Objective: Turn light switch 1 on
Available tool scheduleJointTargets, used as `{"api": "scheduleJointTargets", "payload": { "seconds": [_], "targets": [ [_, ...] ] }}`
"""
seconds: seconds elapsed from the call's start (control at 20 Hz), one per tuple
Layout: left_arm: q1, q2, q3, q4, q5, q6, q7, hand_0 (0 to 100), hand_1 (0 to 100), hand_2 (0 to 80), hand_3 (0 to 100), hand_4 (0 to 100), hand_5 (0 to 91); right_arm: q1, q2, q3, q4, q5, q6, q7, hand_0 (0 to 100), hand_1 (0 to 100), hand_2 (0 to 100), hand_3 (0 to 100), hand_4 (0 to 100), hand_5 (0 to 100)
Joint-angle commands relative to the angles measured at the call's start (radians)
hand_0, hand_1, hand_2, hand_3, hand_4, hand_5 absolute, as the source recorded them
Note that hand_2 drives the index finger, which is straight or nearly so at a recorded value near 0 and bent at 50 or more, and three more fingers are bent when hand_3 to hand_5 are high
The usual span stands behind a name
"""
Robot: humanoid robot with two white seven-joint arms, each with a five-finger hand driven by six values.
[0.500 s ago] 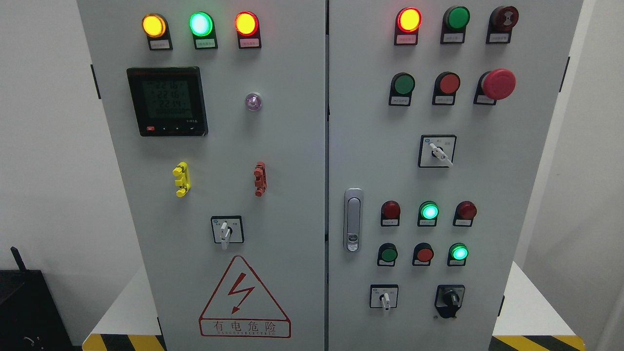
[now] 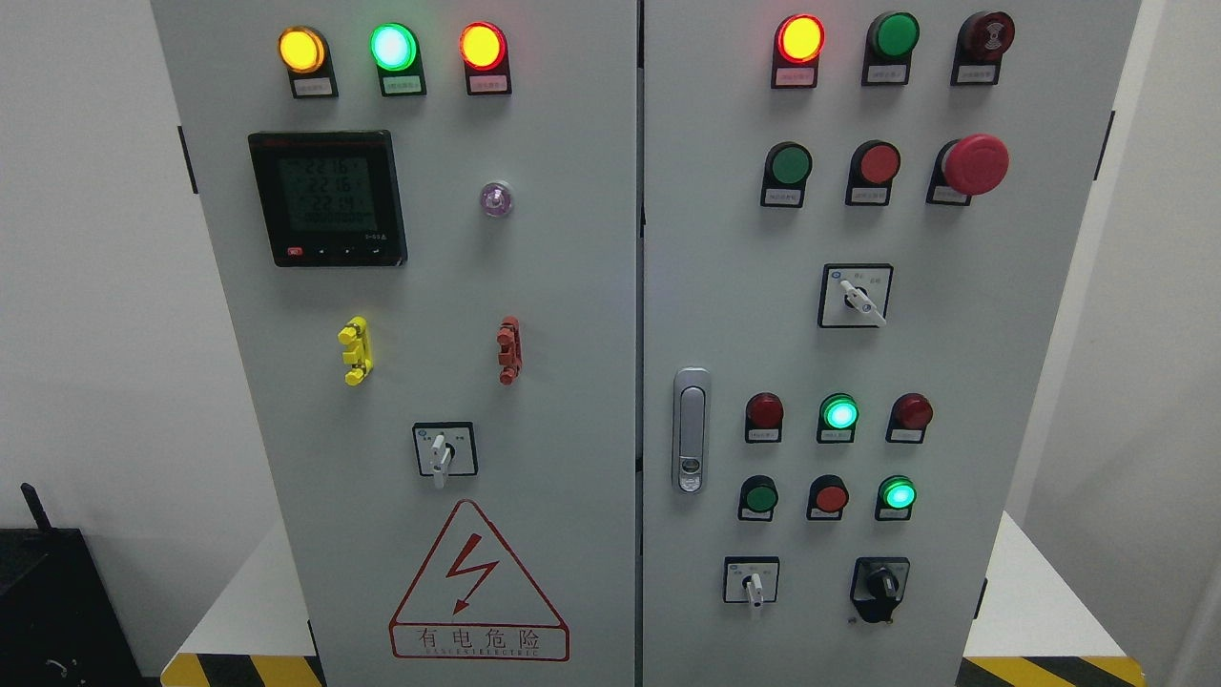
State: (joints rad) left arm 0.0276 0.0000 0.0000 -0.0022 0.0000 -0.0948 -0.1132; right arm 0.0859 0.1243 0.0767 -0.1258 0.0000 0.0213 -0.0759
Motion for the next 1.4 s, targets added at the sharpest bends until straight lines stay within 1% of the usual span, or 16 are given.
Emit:
{"api": "scheduleJointTargets", "payload": {
  "seconds": [0.0, 0.35, 0.5, 0.55, 0.65, 0.75, 0.85, 0.9, 0.95, 1.05, 1.2, 1.35],
  "targets": [
    [0.018, -0.023, -0.017, -0.05, 0.006, -0.003, 0.006, 23, 0, 0.0, 0, 0, 0.0, 0.0, 0.0, 0.0, 0.0, -0.025, 0.0, 0.001, 0, 0, 0, 0, 0, 0],
    [0.153, -0.003, -0.012, -0.352, -0.002, -0.005, 0.007, 23, 1, 0.0, 0, 0, 0.0, 0.0, 0.0, 0.0, 0.0, -0.025, -0.001, 0.001, 0, 0, 0, 0, 0, 0],
    [0.17, 0.011, -0.009, -0.455, -0.002, -0.02, 0.001, 23, 1, 0.0, 0, 0, 0.0, 0.0, 0.0, 0.0, 0.0, -0.025, 0.0, 0.001, 0, 0, 0, 0, 0, 0],
    [0.188, 0.012, -0.009, -0.502, -0.005, -0.045, 0.003, 23, 1, 0.0, 0, 0, 0.0, 0.0, 0.0, 0.0, 0.0, -0.025, 0.0, 0.001, 0, 0, 0, 0, 0, 0],
    [0.234, 0.02, -0.009, -0.603, -0.032, -0.094, 0.006, 24, 2, 0.0, 0, 0, 0.0, 0.0, 0.0, 0.0, 0.0, -0.025, 0.0, 0.001, 0, 0, 0, 0, 0, 0],
    [0.273, 0.02, 0.003, -0.703, -0.07, -0.114, 0.006, 25, 3, 0.0, 0, 0, 0.0, 0.0, 0.0, 0.0, 0.0, -0.025, 0.0, 0.001, 0, 0, 0, 0, 0, 0],
    [0.299, 0.023, 0.017, -0.777, -0.077, -0.144, 0.006, 26, 4, 0.0, 0, 0, 0.0, 0.0, 0.0, 0.0, 0.0, -0.025, 0.0, 0.001, 0, 0, 0, 0, 0, 0],
    [0.301, 0.023, 0.029, -0.798, -0.077, -0.166, 0.004, 27, 6, 0.0, 0, 7, 0.0, 0.0, 0.0, 0.0, 0.0, -0.025, 0.0, 0.001, 0, 0, 0, 0, 0, 0],
    [0.299, 0.023, 0.05, -0.811, -0.078, -0.186, 0.004, 28, 7, 0.0, 2, 17, 0.0, 0.0, 0.0, 0.0, 0.0, -0.025, 0.0, 0.001, 0, 0, 0, 0, 0, 0],
    [0.299, 0.025, 0.069, -0.846, -0.078, -0.221, -0.002, 28, 9, 0.0, 14, 26, 0.0, 0.0, 0.0, 0.0, 0.0, -0.025, 0.0, 0.001, 0, 0, 0, 0, 0, 0],
    [0.302, 0.026, 0.095, -0.953, -0.08, -0.23, -0.008, 28, 11, 0.0, 17, 29, 0.0, 0.0, 0.0, 0.0, 0.0, -0.025, 0.0, 0.001, 0, 0, 0, 0, 0, 0],
    [0.307, 0.025, 0.124, -1.106, -0.078, -0.23, -0.028, 28, 13, 0.0, 19, 35, 0.0, 0.0, 0.0, 0.0, 0.0, -0.025, 0.0, 0.001, 0, 0, 0, 0, 0, 0]
  ]
}}
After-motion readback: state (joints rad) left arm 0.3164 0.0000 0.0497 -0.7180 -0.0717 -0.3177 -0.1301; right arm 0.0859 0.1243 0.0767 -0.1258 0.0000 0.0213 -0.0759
